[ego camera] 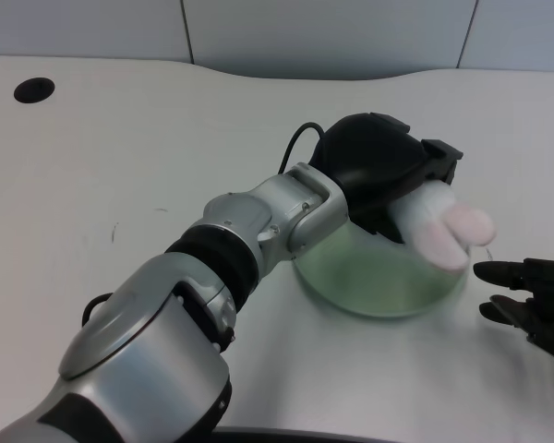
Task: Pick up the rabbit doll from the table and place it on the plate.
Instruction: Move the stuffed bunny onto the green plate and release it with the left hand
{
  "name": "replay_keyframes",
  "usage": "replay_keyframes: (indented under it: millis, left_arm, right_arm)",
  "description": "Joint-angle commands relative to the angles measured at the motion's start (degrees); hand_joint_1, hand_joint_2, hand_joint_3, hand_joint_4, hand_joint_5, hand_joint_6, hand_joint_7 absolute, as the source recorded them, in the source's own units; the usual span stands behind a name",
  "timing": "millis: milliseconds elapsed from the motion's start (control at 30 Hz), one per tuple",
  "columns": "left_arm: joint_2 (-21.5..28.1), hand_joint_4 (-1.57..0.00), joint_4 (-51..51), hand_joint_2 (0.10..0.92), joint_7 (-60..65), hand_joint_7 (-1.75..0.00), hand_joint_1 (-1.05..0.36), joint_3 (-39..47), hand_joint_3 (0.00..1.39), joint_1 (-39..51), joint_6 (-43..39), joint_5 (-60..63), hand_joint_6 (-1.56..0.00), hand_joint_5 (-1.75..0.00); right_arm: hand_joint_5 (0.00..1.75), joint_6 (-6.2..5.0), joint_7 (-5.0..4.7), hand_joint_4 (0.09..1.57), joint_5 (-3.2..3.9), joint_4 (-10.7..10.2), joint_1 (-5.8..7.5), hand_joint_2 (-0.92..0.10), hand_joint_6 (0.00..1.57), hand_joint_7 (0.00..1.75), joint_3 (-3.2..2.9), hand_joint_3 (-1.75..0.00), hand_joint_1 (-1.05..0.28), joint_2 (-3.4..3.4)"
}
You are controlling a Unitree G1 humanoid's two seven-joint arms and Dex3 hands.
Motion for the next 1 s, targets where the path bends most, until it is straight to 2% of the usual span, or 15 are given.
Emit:
replay_keyframes:
  millis: [33,67,200,267,333,367,400,467,633,700,767,800,900,933,1000]
  left_arm:
    - [0.94,-0.84,0.28,0.892,0.33,-1.62,-0.16,0.04,0.01,0.28,0.3,0.18,-0.6,-1.75]
    - [1.06,-0.84,0.34,0.895,0.15,-1.68,-0.16,-0.03,0.01,0.2,0.68,0.28,-0.59,-1.75]
    - [1.39,-0.86,0.48,0.88,-0.17,-1.29,-0.21,-0.27,0.01,0.05,2.01,0.55,-0.69,-1.75]
    - [1.59,-0.86,0.55,0.902,-0.21,-1.64,-0.18,-0.42,0.02,0.02,2.5,0.7,-0.6,-1.75]
    - [1.81,-0.86,0.71,0.906,-0.8,-1.72,-0.15,-0.28,0.02,-0.01,3.06,0.54,-0.58,-1.75]
    - [1.86,-0.85,0.8,0.911,-1.14,-1.66,-0.15,-0.13,0.02,0.0,3.61,0.39,-0.55,-1.75]
    - [1.89,-0.84,0.84,0.892,-1.37,-1.27,-0.19,-0.04,0.02,0.01,4.0,0.29,-0.65,-1.75]
    - [2.06,-0.84,0.9,0.88,-1.37,-1.01,-0.21,-0.24,0.01,0.0,4.8,0.52,-0.76,-1.75]
    - [2.33,-0.8,0.96,0.868,-1.9,-0.93,-0.2,-0.21,0.0,0.04,4.86,0.38,-0.79,-1.75]
    - [2.26,-0.75,1.0,0.85,-3.18,-1.1,-0.26,0.16,0.0,-0.01,4.97,-0.11,-0.68,-1.75]
    - [2.34,-0.62,1.11,0.848,-5.39,-1.03,-0.39,0.19,0.0,-0.21,5.06,-0.21,-0.57,-1.47]
    - [2.38,-0.58,1.11,0.855,-6.09,-0.78,-0.48,0.18,0.0,-0.27,5.1,-0.17,-0.55,-1.18]
    - [2.25,-0.57,1.1,0.86,-7.24,-0.52,-0.53,0.43,0.0,-0.18,5.38,-0.33,-0.59,-0.96]
    - [2.11,-0.41,1.16,0.881,-7.9,-0.28,-0.62,0.46,0.0,-0.13,5.57,-0.37,-0.43,-0.58]
    - [2.04,-0.28,1.16,0.913,-8.7,-0.07,-0.69,0.59,0.01,-0.01,5.46,-0.5,-0.3,-0.22]
  right_arm:
    - [0.03,0.75,-0.79,1.1,-0.33,-1.22,0.93,-0.92,0.95,0.0,-0.11,-0.18,-0.41,-0.34]
    - [0.02,0.75,-0.87,1.09,-0.39,-1.34,0.98,-0.92,0.95,0.0,-0.05,-0.18,-0.41,-0.32]
    - [0.02,0.76,-0.93,1.09,-0.12,-1.63,1.19,-0.92,0.95,0.0,0.1,-0.18,-0.41,-0.24]
    - [0.02,0.85,-1.14,1.09,-0.09,-1.79,1.31,-0.92,0.94,0.0,0.16,-0.18,-0.41,-0.19]
    - [0.02,1.12,-1.32,1.09,-0.36,-2.02,1.43,-0.92,0.94,0.0,0.28,-0.18,-0.41,-0.32]
    - [0.02,0.99,-1.24,1.09,-0.37,-2.03,1.48,-0.92,0.94,0.0,0.33,-0.18,-0.41,-0.41]
    - [0.02,0.88,-1.18,1.09,-0.35,-2.04,1.52,-0.92,0.94,0.0,0.36,-0.18,-0.41,-0.47]
    - [0.02,0.92,-1.08,1.09,-0.2,-2.1,1.57,-0.92,0.94,0.0,0.33,-0.19,-0.41,-0.5]
    - [0.02,0.82,-1.18,1.09,-0.19,-2.25,1.73,-0.92,0.94,0.0,0.26,-0.19,-0.41,-0.5]
    - [0.02,0.89,-1.15,1.09,-0.15,-2.23,1.73,-0.92,0.93,0.0,0.24,-0.19,-0.4,-0.52]
    - [0.02,0.67,-1.02,1.09,0.01,-2.01,1.66,-0.92,0.94,0.0,0.18,-0.19,-0.4,-0.52]
    - [0.02,0.64,-1.0,1.09,0.04,-1.96,1.64,-0.92,0.94,0.0,0.17,-0.19,-0.4,-0.52]
    - [0.02,0.86,-1.07,1.09,0.02,-1.96,1.56,-0.92,0.94,0.0,0.18,-0.19,-0.4,-0.5]
    - [0.02,0.82,-1.12,1.09,0.03,-1.79,1.46,-0.92,0.94,0.0,0.16,-0.19,-0.4,-0.46]
    - [0.02,1.05,-1.26,1.1,-0.01,-1.67,1.33,-0.92,0.94,0.01,0.14,-0.19,-0.4,-0.42]
